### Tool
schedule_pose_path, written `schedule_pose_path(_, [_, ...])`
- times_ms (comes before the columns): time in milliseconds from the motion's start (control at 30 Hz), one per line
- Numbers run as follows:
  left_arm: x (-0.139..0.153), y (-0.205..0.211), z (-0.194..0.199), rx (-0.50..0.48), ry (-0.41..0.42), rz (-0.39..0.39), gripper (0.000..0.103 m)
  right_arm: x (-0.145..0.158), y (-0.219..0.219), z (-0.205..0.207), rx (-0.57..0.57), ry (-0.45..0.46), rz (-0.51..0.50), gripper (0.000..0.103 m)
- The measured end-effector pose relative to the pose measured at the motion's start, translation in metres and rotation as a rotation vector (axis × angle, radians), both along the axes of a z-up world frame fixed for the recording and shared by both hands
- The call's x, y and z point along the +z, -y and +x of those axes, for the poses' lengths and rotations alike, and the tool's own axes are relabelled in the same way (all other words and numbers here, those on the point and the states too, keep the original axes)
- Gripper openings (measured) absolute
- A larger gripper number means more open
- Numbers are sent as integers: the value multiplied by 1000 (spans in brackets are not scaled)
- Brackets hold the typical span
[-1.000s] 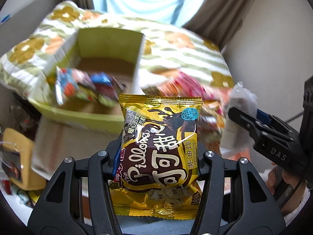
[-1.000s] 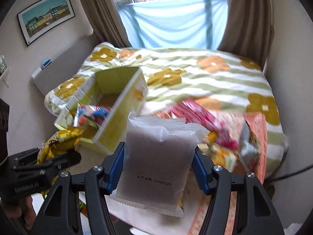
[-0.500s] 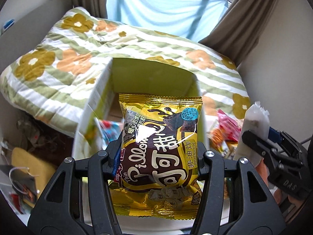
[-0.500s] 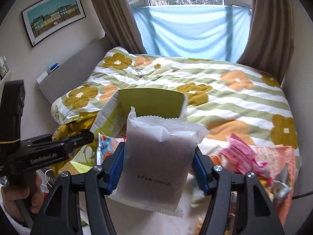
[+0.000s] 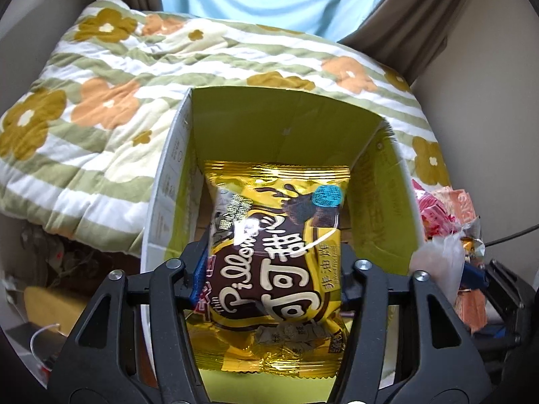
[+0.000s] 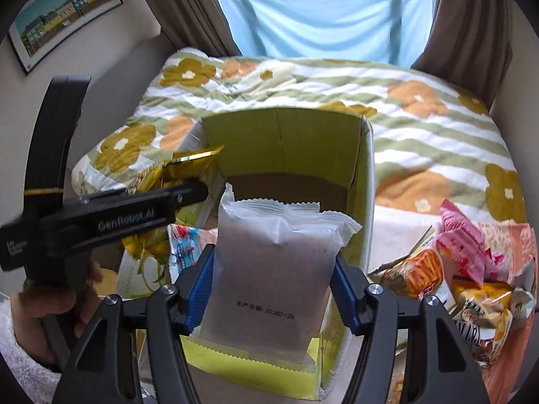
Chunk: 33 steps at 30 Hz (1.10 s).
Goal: Organize snacks
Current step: 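Carry both packets into the yellow box and open both tools to release, then move both tools back over the remaining snack pile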
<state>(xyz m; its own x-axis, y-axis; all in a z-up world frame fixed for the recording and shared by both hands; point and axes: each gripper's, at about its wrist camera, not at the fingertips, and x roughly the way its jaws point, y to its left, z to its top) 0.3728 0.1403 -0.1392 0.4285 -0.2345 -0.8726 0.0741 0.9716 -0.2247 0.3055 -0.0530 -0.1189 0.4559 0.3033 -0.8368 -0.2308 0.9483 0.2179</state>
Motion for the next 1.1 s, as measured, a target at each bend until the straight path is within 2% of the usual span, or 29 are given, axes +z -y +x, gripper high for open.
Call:
schedule_pose_path(100, [-1,-3,3,24,20,35,103,-7,-2,4,-3,-30,-8,59])
schedule_pose_path(167, [4,-8,-1,23,54,23,103,-11,-2,3,4,-40,-17,59])
schedule_pose_path(367, [9,-35,-30,85,62,-35,103,-20,-2,-5,-5,-38,-36,59])
schedule_pose_path(533, [1,-40,-44,81,46,18,103,-28,-3,-6,1,-61,-44,59])
schedule_pose_path(667, [-2,-42,-55,85,46,31,103,-28,-1,-11,-7,-50,-53,60])
schedule_pose_path(700, [-1,-42,-59,86,48,33,103,-28,-2,-13,-8,-43,-53,61])
schedule_pose_path(767, [1,-44,-65,86,54,33,103,-21,0,-22,-12,5,-45,73])
schedule_pose_path(800, [2,-44,-68,87,57,34,103,-17,1,-25,-10,33,-48,87])
schedule_pose_path(833, [3,-44,-71,89,62,33,103,-14,1,-28,-7,53,-56,93])
schedule_pose_path(967, [10,-46,-79,98,75,19,103,-5,4,-35,0,82,-52,93])
schedule_pose_path(1100, [19,-43,-89,92,108,39,103,1,4,-43,-7,106,-46,93])
